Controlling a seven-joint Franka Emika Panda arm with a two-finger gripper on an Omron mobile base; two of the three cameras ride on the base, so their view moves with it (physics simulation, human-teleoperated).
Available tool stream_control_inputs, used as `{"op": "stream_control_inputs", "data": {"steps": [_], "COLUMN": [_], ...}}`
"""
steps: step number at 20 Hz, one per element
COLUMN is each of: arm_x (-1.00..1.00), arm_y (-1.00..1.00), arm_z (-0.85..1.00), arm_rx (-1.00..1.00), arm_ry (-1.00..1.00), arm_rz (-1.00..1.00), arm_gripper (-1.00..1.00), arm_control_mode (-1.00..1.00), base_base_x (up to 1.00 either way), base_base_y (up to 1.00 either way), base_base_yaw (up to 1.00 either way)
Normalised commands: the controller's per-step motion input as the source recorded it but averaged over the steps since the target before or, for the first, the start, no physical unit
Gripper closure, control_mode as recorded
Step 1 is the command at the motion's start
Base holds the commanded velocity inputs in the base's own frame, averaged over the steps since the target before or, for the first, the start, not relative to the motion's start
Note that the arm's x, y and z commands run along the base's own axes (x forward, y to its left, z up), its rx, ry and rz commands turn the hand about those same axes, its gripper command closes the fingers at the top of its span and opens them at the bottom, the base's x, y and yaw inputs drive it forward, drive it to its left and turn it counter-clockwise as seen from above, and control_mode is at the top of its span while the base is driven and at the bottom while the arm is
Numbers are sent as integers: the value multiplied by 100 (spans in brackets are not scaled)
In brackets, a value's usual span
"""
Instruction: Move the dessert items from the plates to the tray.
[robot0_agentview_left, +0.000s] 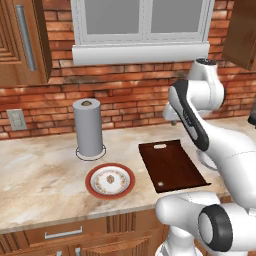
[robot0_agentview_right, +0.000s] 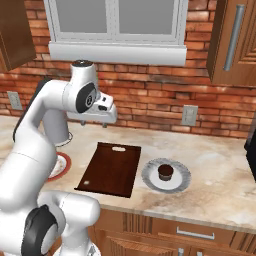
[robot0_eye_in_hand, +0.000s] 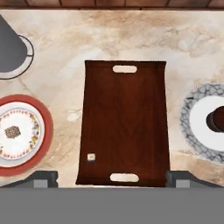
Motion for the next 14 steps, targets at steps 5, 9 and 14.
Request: {"op": "stream_control_inputs", "data": {"steps": [5, 9, 14], "arm_x": [0, 3, 10], "arm_y": [-88, -83, -81], "arm_z": [-11, -4, -1], "arm_rx": [-4, -5, -6], "arm_ry": [1, 4, 6], "arm_rz": [-2, -2, -4], "arm_gripper": [-100, -100, -100], "arm_control_mode": [-100, -100, -100], "base_base_x": [0, 0, 0], "base_base_y": [0, 0, 0], "base_base_yaw": [0, 0, 0]}}
